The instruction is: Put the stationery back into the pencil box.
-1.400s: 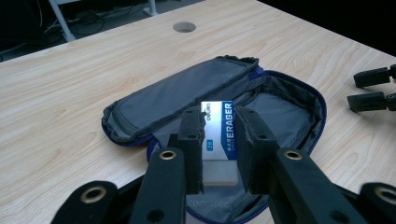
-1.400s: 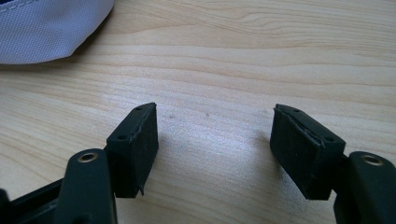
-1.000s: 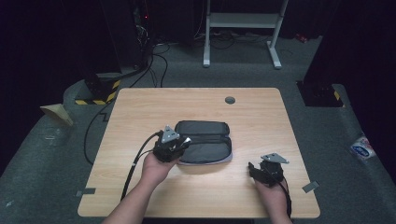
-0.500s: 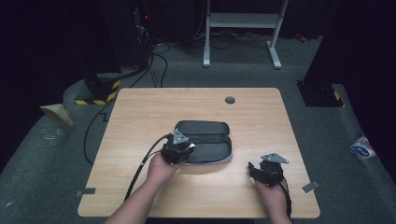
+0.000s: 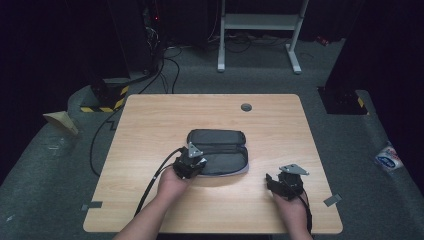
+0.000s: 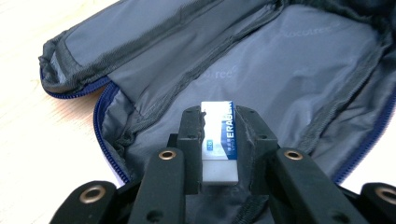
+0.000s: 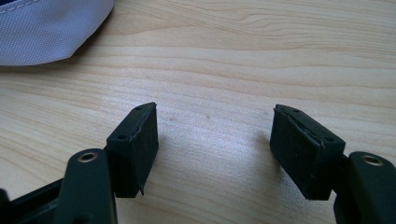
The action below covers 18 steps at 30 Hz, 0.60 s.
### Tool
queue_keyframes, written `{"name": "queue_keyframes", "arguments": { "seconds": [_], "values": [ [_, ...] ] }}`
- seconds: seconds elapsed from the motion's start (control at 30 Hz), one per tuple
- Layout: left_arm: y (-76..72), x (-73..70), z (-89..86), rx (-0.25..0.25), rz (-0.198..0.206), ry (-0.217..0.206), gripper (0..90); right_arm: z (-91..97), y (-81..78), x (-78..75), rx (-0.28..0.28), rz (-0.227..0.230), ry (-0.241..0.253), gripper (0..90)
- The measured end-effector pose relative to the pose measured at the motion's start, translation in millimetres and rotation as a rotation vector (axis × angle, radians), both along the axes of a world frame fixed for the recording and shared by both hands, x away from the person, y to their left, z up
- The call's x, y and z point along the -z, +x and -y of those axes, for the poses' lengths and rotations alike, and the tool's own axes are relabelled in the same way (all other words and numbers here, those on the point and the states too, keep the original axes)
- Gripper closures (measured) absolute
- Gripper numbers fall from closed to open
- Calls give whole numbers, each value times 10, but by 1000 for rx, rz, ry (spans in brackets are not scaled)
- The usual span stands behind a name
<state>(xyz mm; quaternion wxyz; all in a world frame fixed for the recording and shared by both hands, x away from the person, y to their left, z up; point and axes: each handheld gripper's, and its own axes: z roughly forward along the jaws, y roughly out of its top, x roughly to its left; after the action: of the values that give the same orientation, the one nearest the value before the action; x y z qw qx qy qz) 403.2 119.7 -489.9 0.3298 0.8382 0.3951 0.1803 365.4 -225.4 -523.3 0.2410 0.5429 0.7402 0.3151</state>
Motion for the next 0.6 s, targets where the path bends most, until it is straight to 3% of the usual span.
{"name": "queue_keyframes", "arguments": {
  "seconds": [0.1,0.17,0.3,0.47,0.57,0.6],
  "values": [
    [-6,17,0,-4,5,11,723,-1,0,0,0,1,-1,321],
    [-20,9,-8,-9,13,2,647,0,0,0,0,1,0,321],
    [-53,-64,-88,-32,42,-44,606,-1,0,0,0,1,-1,321],
    [-94,-158,-304,-58,69,-103,578,0,0,0,0,0,0,321],
    [-99,-156,-397,-77,69,-113,534,0,0,0,0,0,0,321],
    [-109,-143,-511,-96,71,-121,517,0,0,0,0,0,0,321]
  ]
}}
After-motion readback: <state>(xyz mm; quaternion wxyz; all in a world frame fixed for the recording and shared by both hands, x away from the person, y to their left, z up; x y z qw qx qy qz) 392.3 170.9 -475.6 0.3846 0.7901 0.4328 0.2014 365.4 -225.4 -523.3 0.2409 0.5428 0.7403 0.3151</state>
